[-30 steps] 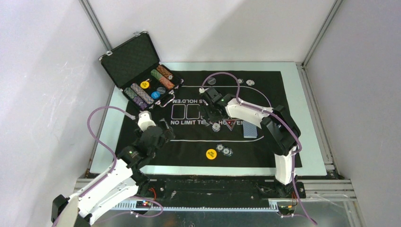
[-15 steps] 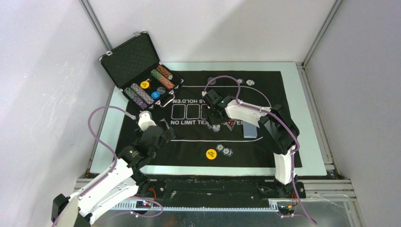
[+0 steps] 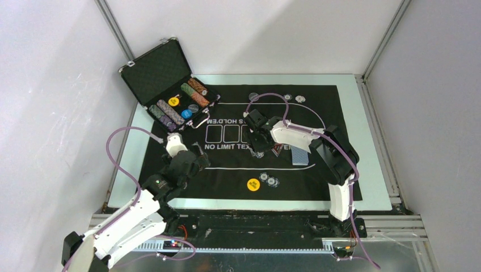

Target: Distribute texas hold em gaming equipment

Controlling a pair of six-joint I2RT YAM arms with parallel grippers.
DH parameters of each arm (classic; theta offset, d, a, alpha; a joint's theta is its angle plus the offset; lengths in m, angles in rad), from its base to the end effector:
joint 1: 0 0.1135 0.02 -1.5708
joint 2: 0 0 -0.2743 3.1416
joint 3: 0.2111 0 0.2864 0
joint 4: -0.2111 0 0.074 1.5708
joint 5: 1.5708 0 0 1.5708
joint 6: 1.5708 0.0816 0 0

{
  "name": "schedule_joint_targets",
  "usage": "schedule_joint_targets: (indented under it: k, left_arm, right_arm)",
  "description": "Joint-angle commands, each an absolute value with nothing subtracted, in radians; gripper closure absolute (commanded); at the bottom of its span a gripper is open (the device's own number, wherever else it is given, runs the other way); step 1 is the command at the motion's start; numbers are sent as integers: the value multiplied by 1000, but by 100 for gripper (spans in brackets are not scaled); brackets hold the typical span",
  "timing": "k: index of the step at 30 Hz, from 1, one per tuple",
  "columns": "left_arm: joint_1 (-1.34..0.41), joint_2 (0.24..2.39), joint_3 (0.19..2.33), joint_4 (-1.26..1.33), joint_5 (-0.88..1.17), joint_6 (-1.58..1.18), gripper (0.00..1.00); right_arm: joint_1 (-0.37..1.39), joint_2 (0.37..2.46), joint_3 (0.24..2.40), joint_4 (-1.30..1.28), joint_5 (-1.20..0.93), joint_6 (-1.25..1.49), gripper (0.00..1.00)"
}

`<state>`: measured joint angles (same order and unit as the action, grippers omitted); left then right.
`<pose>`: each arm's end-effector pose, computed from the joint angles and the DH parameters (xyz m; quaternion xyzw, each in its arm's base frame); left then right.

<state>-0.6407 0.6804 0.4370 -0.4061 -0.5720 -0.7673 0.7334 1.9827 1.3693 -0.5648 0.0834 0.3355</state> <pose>0.1920 -0.0881 0.1906 -0.1795 0.8497 -0.0834 0.4887 0.3409 0.2980 0.1092 -0.1857 0.9622 0.0641 0.1885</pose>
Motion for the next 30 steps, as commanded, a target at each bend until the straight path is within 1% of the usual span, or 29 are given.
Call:
schedule_joint_targets:
  k: [1,6,15,20,24,26,30]
  left_arm:
    - [-634,680,422,-399,-590,-767,0]
    - [-635,680,422,-400,-589,-767,0]
    - [-634,681,420,-396,-585,-767,0]
    - [-634,686,420,-394,-584,-767,0]
    - [-635,689,420,-392,-583,-767,0]
    - [-636,689,420,-392,-582,-767,0]
    - [-635,691,420,-392,-581,-767,2]
  right_arm:
    - [733,1991,1365,-558,82,351,46]
    - [735,1992,1366,-561,79,356,51]
    - [735,1994,1365,-567,87,358,51]
    - [737,1999,1366,-569,92,357,47]
    - [737,2005,1365,-570,96,358,47]
    - [737,2006,1366,-571,98,359,48]
    - [740,2000,1366,-571,104,361,54]
